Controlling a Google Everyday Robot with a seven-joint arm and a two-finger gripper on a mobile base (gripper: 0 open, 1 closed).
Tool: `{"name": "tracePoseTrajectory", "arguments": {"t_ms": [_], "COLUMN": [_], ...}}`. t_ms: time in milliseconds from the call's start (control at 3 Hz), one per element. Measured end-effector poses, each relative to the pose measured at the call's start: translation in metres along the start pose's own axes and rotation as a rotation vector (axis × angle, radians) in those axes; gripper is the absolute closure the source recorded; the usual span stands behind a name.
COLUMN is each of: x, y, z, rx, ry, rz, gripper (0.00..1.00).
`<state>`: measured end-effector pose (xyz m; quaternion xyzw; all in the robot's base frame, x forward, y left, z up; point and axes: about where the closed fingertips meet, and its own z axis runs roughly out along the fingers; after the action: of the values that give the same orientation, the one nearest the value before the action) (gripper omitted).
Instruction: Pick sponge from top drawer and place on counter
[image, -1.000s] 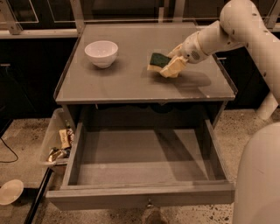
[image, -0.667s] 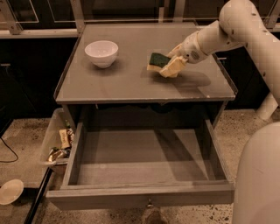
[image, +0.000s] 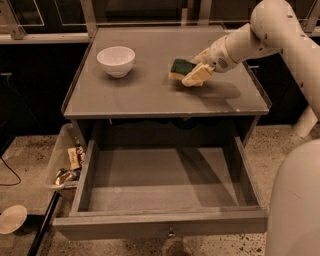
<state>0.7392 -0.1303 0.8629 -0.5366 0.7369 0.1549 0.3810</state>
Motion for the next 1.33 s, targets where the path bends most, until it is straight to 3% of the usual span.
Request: {"name": "tracePoseTrajectory", "arguments": {"t_ms": [333, 1000, 1333], "x": [0.000, -0.001, -0.013], "y": [0.000, 0.003, 0.010], "z": [0.000, 0.001, -0.025], "rx": [0.000, -0.007, 0.009], "ry": [0.000, 0.006, 0.011], "rz": [0.000, -0.003, -0.034], "gripper": [0.00, 0.00, 0.00]}}
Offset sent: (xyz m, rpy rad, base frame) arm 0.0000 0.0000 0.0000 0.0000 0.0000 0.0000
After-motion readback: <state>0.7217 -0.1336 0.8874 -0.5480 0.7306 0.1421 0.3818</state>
